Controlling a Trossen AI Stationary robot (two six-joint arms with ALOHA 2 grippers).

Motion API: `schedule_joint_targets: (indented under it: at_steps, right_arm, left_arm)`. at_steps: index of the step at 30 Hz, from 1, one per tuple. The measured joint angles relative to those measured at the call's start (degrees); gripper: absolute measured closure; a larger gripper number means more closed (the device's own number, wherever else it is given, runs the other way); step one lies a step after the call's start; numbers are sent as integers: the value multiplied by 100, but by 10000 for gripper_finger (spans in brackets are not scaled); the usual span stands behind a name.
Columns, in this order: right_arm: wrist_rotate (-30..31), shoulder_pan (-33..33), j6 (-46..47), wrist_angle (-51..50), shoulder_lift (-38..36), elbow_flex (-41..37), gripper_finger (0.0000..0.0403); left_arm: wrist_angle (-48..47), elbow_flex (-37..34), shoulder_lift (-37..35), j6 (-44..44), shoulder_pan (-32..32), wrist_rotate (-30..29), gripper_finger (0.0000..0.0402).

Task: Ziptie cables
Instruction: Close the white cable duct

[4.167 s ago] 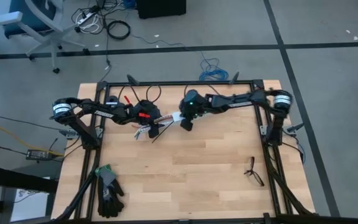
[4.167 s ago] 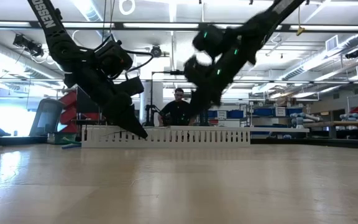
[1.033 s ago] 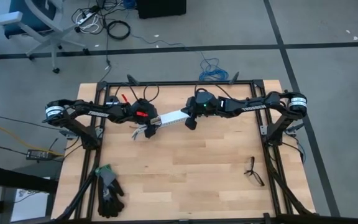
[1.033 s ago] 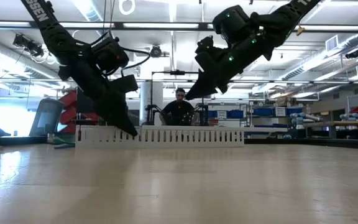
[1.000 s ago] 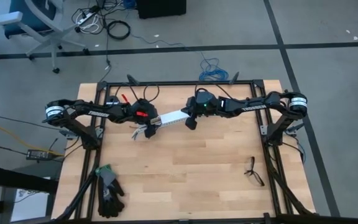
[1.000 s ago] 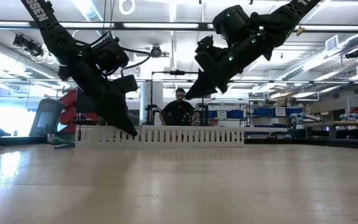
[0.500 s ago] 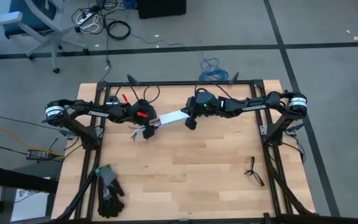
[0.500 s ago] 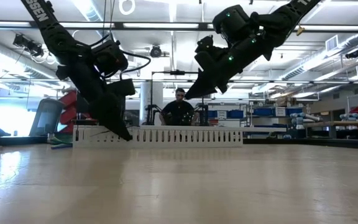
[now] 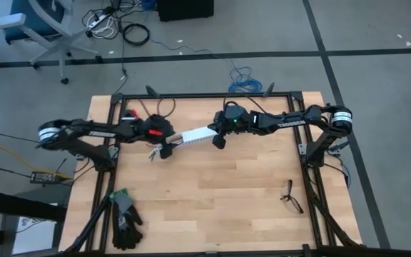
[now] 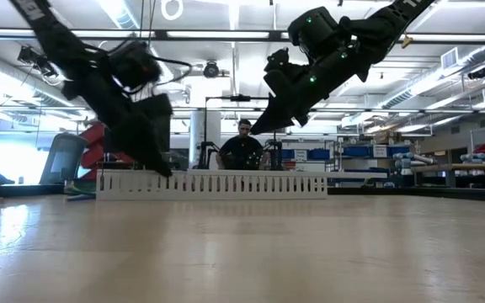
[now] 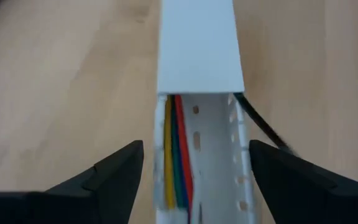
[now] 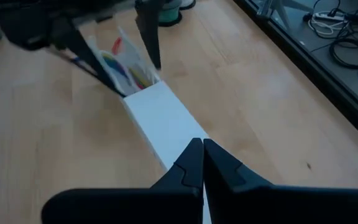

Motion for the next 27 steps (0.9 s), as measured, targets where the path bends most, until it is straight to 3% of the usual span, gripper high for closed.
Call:
schedule_joint_targets:
  at_steps: [5, 8, 14, 27]
  right_arm:
    - [0, 1, -2, -22, 0, 0, 403]
    - [0, 1, 0, -4, 2, 0, 403]
    - [-2, 29, 84, 31, 2, 2, 403]
    - [-4, 56, 111, 50, 4, 2, 403]
  left_arm:
    - [815, -791, -1005, -436, -1, -88, 103]
    - [1329, -1194, -1223, -580, -11, -79, 103]
    - [1601, -1592, -1030, -634, -15, -69, 103]
    - [2414, -1589, -300, 14, -15, 46, 103]
